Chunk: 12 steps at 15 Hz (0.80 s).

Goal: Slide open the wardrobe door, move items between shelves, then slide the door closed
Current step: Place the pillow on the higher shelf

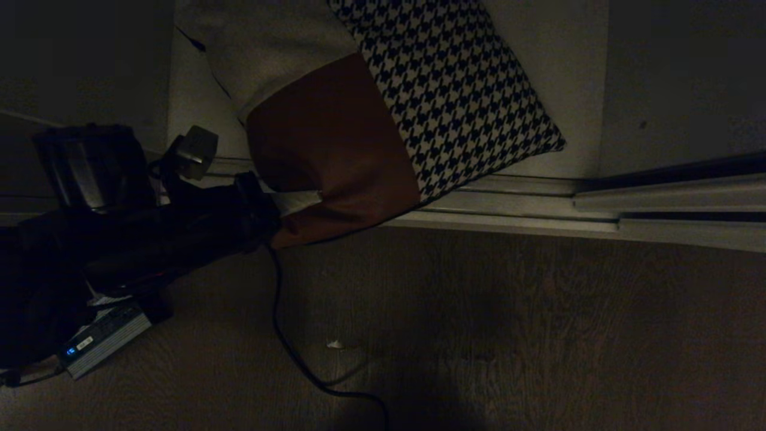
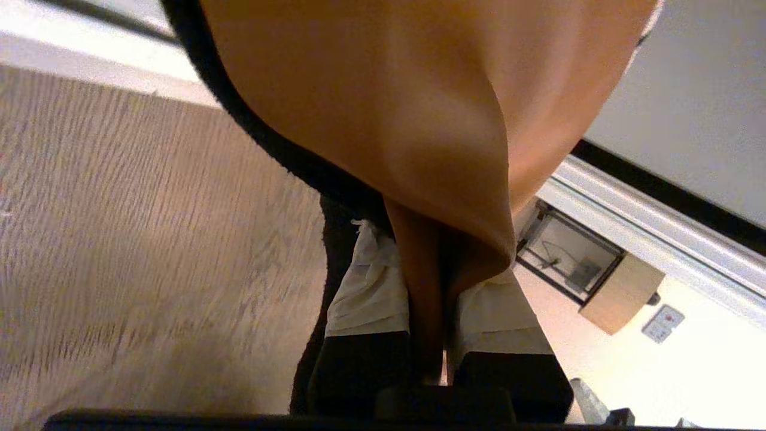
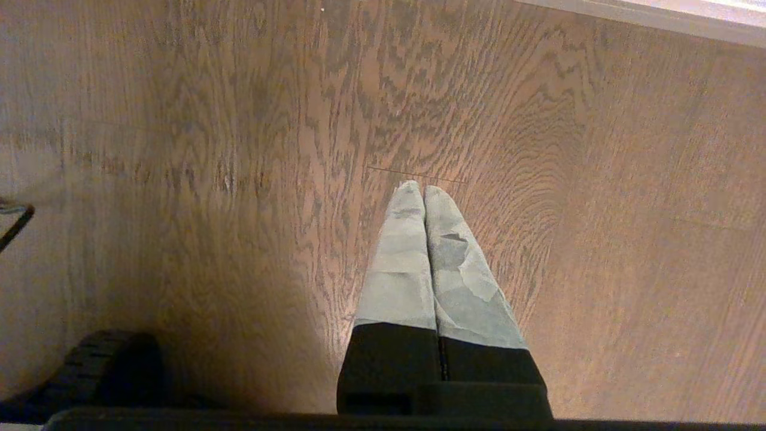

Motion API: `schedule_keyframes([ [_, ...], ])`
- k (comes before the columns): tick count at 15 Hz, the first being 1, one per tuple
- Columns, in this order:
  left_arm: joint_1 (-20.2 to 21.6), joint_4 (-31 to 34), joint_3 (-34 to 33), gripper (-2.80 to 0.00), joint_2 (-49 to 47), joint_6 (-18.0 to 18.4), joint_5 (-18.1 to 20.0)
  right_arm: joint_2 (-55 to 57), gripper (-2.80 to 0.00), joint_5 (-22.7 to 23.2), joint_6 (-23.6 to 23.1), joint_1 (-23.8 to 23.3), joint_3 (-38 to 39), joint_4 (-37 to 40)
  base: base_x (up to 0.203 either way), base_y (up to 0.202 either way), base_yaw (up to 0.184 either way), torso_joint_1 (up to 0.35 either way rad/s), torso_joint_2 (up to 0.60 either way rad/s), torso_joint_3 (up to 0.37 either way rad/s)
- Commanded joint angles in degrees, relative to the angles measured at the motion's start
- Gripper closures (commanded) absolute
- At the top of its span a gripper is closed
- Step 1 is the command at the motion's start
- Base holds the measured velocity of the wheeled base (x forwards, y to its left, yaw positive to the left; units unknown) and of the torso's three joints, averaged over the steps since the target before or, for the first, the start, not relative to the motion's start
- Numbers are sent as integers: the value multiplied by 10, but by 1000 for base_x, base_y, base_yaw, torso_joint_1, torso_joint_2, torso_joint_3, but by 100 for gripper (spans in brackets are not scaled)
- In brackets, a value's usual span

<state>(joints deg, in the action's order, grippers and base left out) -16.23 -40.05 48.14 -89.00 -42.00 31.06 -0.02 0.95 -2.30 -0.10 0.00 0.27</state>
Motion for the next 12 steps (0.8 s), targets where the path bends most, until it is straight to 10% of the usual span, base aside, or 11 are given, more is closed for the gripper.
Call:
schedule_keyframes([
  [1,-1,0,-4,0,-4,-3,1,-1,0,-1,-12,0,0,7,0,0,0,0,0,0],
  [5,-2,11,11,0,-13,-3,2,35,0,7,-5,0,-153,108,0,0,0,0,0,0],
  [12,-3,10,6,0,-39,-3,-15,189,0,178,241,0,-351,249,0,0,0,0,0,0],
])
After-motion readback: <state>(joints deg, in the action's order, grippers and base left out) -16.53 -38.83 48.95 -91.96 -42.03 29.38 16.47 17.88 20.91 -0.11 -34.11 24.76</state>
